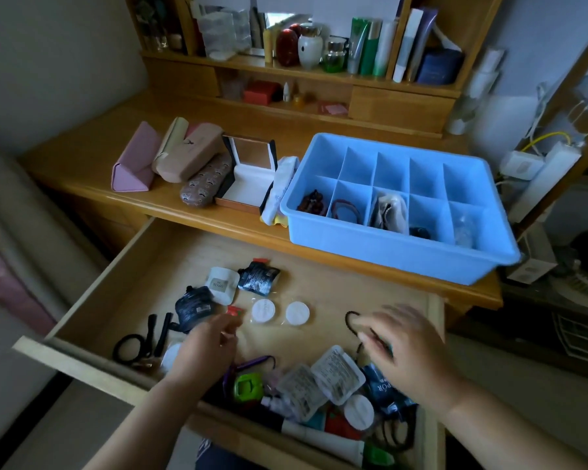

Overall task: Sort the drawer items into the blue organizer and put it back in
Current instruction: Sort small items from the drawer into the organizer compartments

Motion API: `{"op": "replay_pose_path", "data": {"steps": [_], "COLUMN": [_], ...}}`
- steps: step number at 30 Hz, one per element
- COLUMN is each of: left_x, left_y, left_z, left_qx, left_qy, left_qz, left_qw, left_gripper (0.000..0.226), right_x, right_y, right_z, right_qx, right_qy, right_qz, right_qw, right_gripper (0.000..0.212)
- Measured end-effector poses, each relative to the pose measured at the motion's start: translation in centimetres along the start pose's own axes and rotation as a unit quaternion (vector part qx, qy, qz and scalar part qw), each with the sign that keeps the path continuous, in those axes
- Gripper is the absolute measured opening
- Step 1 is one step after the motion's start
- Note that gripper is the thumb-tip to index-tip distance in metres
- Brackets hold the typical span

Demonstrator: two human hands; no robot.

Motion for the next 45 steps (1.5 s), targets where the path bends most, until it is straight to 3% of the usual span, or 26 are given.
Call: {"op": "replay_pose_path", "data": {"steps": [3, 7, 10, 12, 16, 19, 21, 23, 27, 30, 33, 35, 39, 43, 45], "left_x": [-1.3, -1.6, -1.7, -1.5, 0.8, 2.6, 2.5, 1.1, -4.7, -8.8, -11.0, -11.5, -10.6, -9.7, -8.9], "left_y": [-1.7, -1.1, 0.6, 2.5, 6.1, 6.7, 4.7, 1.4, -5.7, -8.3, -8.7, -8.5, -7.3, -6.3, -7.2], "left_z": [0.0, 0.4, 0.7, 0.9, 1.1, 1.0, 1.0, 1.4, 3.0, 4.2, 5.3, 6.2, 7.2, 6.6, 6.4], "left_qx": [-0.023, -0.115, -0.130, -0.141, -0.140, -0.170, -0.143, -0.055, 0.104, 0.063, 0.009, 0.012, -0.024, -0.035, -0.006], "left_qy": [-0.035, -0.010, -0.030, -0.046, -0.016, 0.048, 0.065, 0.062, -0.066, -0.229, -0.324, -0.322, -0.244, -0.225, -0.215], "left_qz": [0.106, 0.207, 0.265, 0.273, 0.164, 0.082, 0.027, 0.004, 0.088, 0.193, 0.221, 0.193, 0.219, 0.217, 0.170], "left_qw": [0.993, 0.971, 0.955, 0.951, 0.976, 0.981, 0.987, 0.997, 0.988, 0.952, 0.920, 0.927, 0.944, 0.949, 0.962], "left_gripper": [0.021, 0.021, 0.035, 0.028, 0.020, 0.020, 0.017, 0.015, 0.016, 0.037, 0.067, 0.063, 0.020, 0.012, 0.006], "right_x": [-2.2, -4.4, -3.8, -2.8, -3.2, -5.1, -6.4, -7.5, -8.3, -7.6, -6.6, -6.0, -6.2, -6.5, -6.3], "right_y": [5.5, 10.2, 11.2, 11.0, 10.6, 10.6, 11.4, 12.7, 13.9, 13.2, 13.1, 13.7, 13.5, 12.6, 11.6], "right_z": [-2.7, -2.7, -1.6, -0.8, 1.0, 2.1, 2.4, 2.1, 1.2, 1.4, 0.6, -0.1, 0.0, 0.6, 1.4], "right_qx": [-0.178, -0.269, -0.251, -0.205, -0.106, -0.064, -0.116, -0.180, -0.264, -0.222, -0.258, -0.291, -0.300, -0.296, -0.279], "right_qy": [-0.013, -0.078, -0.042, 0.012, 0.077, 0.065, 0.025, -0.036, -0.098, -0.072, -0.071, -0.077, -0.069, -0.040, -0.012], "right_qz": [0.059, 0.029, -0.007, -0.015, 0.068, 0.133, 0.166, 0.145, -0.002, 0.022, 0.011, 0.020, 0.033, 0.064, 0.099], "right_qw": [0.982, 0.959, 0.967, 0.979, 0.989, 0.987, 0.979, 0.972, 0.960, 0.972, 0.964, 0.953, 0.951, 0.952, 0.955], "right_gripper": [0.036, 0.050, 0.041, 0.035, 0.008, 0.025, 0.045, 0.059, 0.064, 0.049, 0.054, 0.063, 0.063, 0.062, 0.061]}}
Point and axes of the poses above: each hand's wrist, its own z-axis towards the middle knuckle, its own y-axis out of the palm, x = y × z, the point moved 3 cm from there along z, towards the middle knuckle, and after that the axes turned 12 degrees about -z, right-handed, at the moved point
